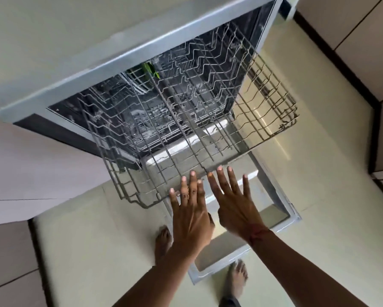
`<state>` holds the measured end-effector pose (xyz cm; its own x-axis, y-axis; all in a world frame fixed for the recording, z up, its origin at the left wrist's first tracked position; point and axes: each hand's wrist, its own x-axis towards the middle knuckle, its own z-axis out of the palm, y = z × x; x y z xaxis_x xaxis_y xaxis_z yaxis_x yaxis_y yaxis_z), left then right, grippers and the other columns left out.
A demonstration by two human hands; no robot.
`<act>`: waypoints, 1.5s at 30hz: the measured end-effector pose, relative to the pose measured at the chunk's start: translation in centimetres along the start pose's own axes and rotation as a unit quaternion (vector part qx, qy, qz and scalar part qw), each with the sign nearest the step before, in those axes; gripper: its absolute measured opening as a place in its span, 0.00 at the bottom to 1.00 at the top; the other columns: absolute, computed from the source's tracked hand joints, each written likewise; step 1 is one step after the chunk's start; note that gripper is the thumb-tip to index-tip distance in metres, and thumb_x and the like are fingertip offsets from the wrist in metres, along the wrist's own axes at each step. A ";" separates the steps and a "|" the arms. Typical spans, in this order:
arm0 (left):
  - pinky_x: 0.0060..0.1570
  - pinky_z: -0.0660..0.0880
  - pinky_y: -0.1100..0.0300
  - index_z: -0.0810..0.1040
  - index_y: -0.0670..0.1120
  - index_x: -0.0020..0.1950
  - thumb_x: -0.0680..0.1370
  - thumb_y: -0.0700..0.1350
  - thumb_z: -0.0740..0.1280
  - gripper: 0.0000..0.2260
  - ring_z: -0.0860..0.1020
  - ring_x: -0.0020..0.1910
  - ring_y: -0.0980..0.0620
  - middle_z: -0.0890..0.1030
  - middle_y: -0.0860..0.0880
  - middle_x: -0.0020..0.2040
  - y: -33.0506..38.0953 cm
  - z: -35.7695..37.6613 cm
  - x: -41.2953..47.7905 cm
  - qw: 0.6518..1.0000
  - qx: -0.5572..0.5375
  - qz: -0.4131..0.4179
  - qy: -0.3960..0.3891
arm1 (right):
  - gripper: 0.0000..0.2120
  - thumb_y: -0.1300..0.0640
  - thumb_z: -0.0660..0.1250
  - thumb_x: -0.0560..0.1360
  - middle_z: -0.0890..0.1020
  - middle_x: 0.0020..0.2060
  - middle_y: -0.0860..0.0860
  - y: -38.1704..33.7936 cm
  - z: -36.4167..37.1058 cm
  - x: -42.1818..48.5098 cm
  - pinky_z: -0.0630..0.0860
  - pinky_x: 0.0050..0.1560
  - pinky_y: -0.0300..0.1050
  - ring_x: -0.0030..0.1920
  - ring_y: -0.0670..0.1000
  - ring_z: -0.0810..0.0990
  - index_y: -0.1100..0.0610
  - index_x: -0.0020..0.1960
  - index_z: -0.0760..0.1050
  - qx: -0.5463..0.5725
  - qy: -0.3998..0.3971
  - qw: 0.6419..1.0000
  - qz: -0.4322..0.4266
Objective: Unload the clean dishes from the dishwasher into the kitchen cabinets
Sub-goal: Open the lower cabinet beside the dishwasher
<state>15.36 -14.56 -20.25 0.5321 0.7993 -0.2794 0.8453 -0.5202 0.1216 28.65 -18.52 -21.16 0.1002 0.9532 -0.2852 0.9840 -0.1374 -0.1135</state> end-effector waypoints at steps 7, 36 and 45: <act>0.72 0.35 0.36 0.41 0.42 0.79 0.73 0.68 0.62 0.49 0.31 0.75 0.39 0.32 0.40 0.77 -4.6 -3.0 8.0 0.999 0.029 -0.028 0.020 | 0.50 0.41 0.66 0.71 0.32 0.76 0.52 -2.0 -3.5 9.6 0.39 0.72 0.69 0.74 0.58 0.28 0.49 0.78 0.33 0.073 -0.013 0.997 0.002; 0.74 0.39 0.37 0.36 0.45 0.79 0.73 0.60 0.70 0.51 0.31 0.76 0.41 0.29 0.46 0.77 -14.3 -8.8 19.9 1.000 0.001 -0.020 -0.010 | 0.50 0.50 0.66 0.71 0.35 0.78 0.52 -5.1 -8.9 24.2 0.37 0.71 0.72 0.76 0.60 0.33 0.48 0.78 0.34 0.040 -0.020 0.999 -0.009; 0.75 0.38 0.43 0.36 0.43 0.79 0.74 0.51 0.68 0.47 0.34 0.77 0.41 0.33 0.44 0.78 -17.3 -5.7 14.0 0.999 -0.010 0.036 0.001 | 0.47 0.66 0.60 0.71 0.34 0.77 0.51 -6.0 -6.6 21.1 0.38 0.71 0.68 0.77 0.56 0.34 0.53 0.78 0.32 0.046 -0.055 0.997 0.022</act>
<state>8.47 7.35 -20.78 0.5913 0.7606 -0.2681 0.8058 -0.5701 0.1601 25.80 4.23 -20.27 0.1214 0.9107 -0.3948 0.9608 -0.2077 -0.1836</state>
